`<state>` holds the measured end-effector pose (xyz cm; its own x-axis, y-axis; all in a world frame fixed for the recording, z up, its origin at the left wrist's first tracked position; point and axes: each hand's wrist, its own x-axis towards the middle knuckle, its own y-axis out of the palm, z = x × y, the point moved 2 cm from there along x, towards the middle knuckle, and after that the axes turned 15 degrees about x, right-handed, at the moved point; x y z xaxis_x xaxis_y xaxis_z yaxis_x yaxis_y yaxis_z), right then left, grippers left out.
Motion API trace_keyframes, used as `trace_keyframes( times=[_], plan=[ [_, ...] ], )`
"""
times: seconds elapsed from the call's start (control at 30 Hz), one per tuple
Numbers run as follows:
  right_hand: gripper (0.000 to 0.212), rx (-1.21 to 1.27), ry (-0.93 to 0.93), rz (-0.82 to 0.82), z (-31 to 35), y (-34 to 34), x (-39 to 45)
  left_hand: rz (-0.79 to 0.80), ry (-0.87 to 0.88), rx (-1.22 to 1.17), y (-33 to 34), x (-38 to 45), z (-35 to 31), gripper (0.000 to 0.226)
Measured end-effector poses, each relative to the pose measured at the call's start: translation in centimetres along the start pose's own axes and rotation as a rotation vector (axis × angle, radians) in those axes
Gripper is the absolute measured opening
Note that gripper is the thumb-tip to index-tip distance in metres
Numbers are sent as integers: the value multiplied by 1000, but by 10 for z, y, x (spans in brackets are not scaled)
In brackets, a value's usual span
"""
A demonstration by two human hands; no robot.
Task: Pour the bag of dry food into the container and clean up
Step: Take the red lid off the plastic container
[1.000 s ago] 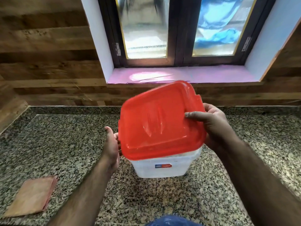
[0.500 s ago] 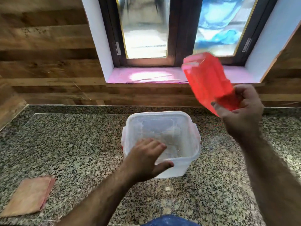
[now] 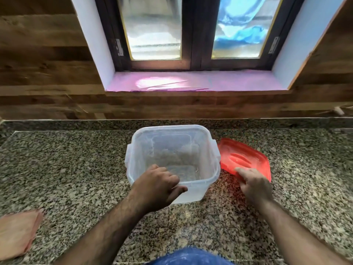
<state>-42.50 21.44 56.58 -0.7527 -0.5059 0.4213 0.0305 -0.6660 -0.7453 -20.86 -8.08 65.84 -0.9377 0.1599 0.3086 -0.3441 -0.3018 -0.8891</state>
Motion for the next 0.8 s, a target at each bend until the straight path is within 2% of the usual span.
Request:
trace_keyframes(
  times=[0.1,0.2,0.3,0.43,0.5,0.57,0.7,0.8],
  plan=[
    [32,14,-47,129,-14,14,-22,8,-15,-17,2,0,0,51],
    [44,-46,-94,276,-25,26,-40,0,-19,-31,1,1,-1,50],
    [53,-118,-53,375,-37,35,-58,8,-21,-25,1,2,-1,50],
    [40,-142,33,408,-35,37,-64,64,-30,-32,4,1,-1,54],
    [40,-93,39,364,-27,34,-57,59,-33,-37,4,1,0,53],
    [39,64,85,269,-16,31,-47,50,-32,-39,3,1,0,52],
    [24,368,131,-69,18,16,-10,98,-38,-36,-2,2,-1,56],
    [19,478,54,-258,58,-4,29,157,-36,-25,-6,5,0,58]
  ],
)
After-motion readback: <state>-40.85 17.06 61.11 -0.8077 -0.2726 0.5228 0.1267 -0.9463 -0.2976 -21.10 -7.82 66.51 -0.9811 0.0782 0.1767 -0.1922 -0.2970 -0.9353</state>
